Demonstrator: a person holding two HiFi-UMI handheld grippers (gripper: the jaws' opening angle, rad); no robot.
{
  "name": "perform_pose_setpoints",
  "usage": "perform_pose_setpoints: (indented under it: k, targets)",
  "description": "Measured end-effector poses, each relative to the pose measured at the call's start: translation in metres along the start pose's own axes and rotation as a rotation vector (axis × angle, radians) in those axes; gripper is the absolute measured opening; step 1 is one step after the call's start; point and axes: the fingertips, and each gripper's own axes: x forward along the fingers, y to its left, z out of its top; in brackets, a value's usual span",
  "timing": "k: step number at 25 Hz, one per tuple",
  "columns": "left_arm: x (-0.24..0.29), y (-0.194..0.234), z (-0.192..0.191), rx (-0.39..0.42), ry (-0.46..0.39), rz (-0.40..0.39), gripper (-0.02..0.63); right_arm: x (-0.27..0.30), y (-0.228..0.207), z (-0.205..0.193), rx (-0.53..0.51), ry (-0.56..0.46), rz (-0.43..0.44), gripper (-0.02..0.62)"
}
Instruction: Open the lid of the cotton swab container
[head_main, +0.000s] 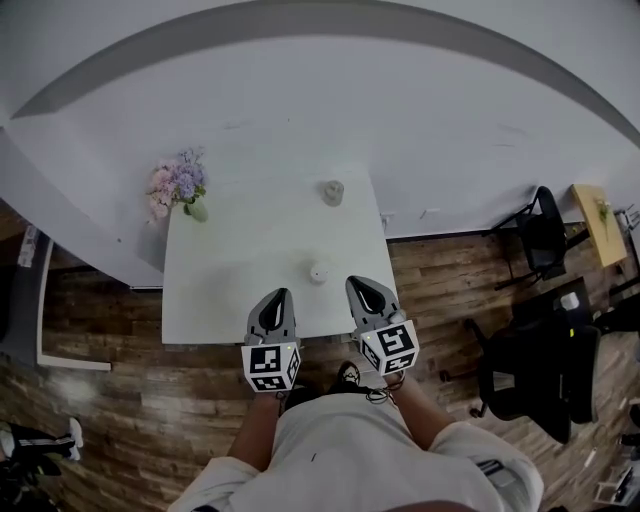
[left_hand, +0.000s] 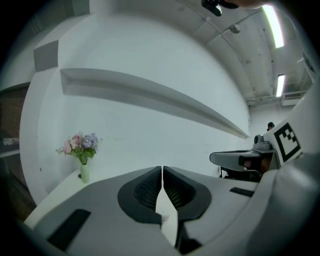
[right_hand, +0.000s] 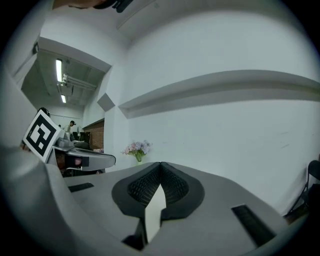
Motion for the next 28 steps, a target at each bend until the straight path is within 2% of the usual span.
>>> perform_pose_setpoints:
  k: [4, 7, 10, 17, 21, 28]
  targets:
    - [0.004, -0.007, 0.036, 0.058, -0.070, 0.028, 0.026, -0.006, -0.007, 0.034, -0.039, -0.077, 0.019, -0.002]
    - [0.003, -0.010, 0.047, 0.048, -0.090, 0.040, 0.026, -0.008, -0.007, 0.045, -0.061, -0.109, 0.041, -0.002]
    - [0.004, -0.014, 0.049, 0.042, -0.098, 0.053, 0.026, -0.008, -0.011, 0.047, -0.038, -0.122, 0.060, -0.002]
    - [0.007, -0.019, 0.041, 0.045, -0.077, 0.063, 0.026, -0.010, -0.019, 0.046, -0.062, -0.134, 0.071, -0.002]
    - [0.004, -0.019, 0.039, 0.045, -0.066, 0.075, 0.026, -0.010, -0.022, 0.042, -0.080, -0.120, 0.095, -0.002]
    - [0.003, -0.019, 0.035, 0.050, -0.048, 0.079, 0.026, -0.008, -0.022, 0.035, -0.066, -0.091, 0.089, -0.002]
